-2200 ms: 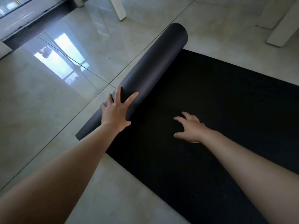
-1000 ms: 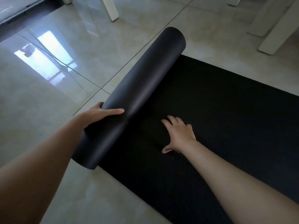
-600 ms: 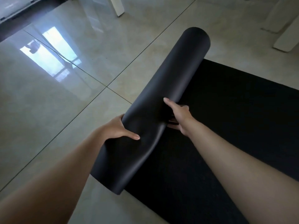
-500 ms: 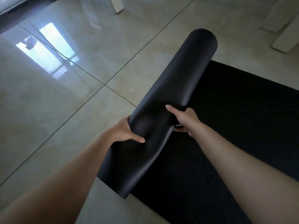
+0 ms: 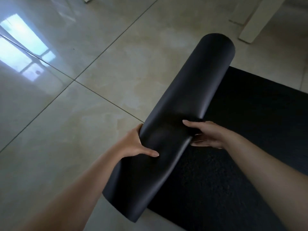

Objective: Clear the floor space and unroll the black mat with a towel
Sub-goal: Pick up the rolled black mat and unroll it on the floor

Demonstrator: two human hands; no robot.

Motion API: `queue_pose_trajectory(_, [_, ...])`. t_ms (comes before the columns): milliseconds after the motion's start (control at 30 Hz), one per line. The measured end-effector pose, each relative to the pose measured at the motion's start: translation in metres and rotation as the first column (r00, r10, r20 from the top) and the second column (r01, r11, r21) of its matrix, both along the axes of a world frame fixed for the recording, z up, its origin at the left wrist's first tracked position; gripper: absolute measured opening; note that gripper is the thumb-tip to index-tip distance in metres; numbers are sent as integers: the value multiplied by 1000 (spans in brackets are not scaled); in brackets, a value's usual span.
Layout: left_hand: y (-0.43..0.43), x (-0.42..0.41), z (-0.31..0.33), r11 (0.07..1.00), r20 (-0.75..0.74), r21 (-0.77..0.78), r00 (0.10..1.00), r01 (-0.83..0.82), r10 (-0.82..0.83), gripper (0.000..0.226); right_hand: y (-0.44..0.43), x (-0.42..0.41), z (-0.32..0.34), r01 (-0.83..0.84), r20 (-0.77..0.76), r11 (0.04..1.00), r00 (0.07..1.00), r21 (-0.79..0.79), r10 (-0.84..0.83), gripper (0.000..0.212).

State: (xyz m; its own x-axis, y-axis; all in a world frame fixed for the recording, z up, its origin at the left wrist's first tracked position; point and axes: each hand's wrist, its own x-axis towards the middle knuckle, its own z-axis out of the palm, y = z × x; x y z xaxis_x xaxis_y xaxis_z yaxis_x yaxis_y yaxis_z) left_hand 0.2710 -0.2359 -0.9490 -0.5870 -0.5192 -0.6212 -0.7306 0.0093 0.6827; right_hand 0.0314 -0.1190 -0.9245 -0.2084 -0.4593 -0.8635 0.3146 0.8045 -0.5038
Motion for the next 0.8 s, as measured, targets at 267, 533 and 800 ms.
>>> queue_pose_trajectory(267, [-16,29,55,964,-259,124,930,-236,261,113,-41,38,14,125,210,942,976,-312,-60,57])
queue_pose_trajectory(533, [-46,48,70,654,-110,-757,986,1,-128,67,-117,112,24,242,379,853,924,-463,-57,36])
queue_pose_trajectory(800, [-61,74,35,353,587,-633,725,689,-361,67,-153,128,15,339,431,814,894,-471,-123,38])
